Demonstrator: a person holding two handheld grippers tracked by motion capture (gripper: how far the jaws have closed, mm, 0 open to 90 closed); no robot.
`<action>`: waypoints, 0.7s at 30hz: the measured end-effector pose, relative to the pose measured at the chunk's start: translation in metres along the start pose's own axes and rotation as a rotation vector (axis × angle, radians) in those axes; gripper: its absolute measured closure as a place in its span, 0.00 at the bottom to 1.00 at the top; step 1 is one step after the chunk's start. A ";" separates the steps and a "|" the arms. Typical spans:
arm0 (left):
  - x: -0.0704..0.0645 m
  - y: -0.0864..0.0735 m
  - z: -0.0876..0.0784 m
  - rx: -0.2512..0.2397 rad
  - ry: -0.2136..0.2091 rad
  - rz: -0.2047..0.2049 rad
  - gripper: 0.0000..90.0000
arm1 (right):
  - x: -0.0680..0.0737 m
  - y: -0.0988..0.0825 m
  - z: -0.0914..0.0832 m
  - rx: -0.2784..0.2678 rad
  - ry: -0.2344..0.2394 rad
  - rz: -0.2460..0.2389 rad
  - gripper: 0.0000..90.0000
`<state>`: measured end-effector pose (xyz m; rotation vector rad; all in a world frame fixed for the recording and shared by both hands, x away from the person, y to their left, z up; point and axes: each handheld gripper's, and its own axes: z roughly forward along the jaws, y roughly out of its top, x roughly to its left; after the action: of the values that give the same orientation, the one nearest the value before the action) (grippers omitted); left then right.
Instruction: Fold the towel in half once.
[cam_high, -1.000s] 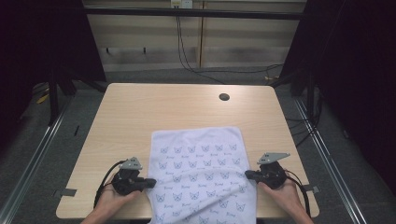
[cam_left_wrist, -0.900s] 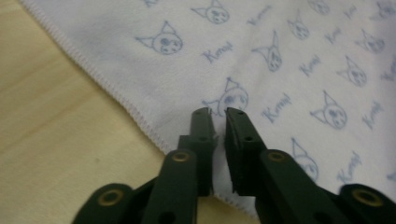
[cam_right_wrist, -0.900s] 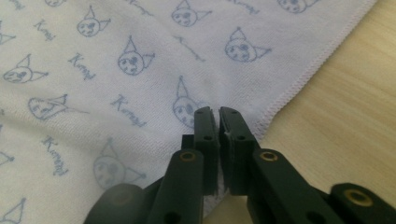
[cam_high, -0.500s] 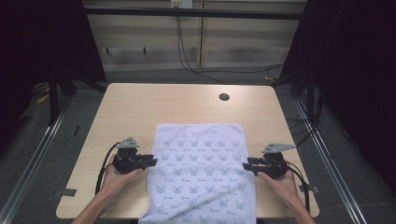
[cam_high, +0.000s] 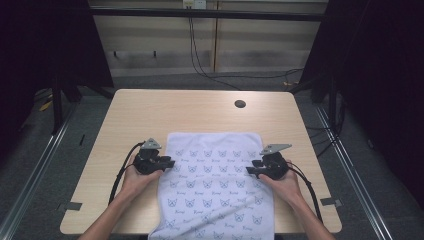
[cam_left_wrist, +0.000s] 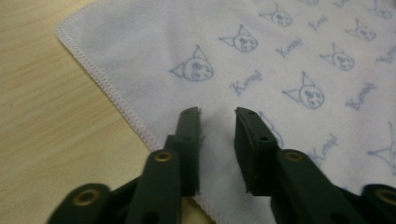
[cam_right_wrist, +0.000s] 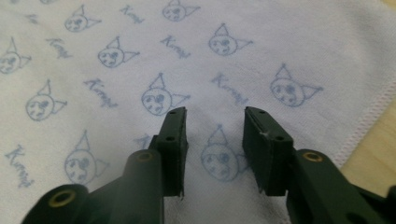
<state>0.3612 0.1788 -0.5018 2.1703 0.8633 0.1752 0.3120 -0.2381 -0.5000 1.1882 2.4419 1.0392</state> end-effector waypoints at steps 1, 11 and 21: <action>0.000 -0.001 0.000 0.007 -0.021 0.010 0.93 | 0.003 0.000 -0.002 0.020 -0.036 -0.040 0.79; -0.014 -0.013 -0.011 0.031 -0.124 0.011 0.98 | 0.022 -0.019 -0.021 0.044 0.041 -0.025 0.97; -0.045 -0.033 -0.031 0.075 -0.169 0.045 0.97 | 0.030 -0.031 -0.047 0.007 0.059 -0.001 0.73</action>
<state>0.2981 0.1849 -0.4974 2.2383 0.7361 -0.0186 0.2520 -0.2516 -0.4843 1.1748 2.4922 1.0812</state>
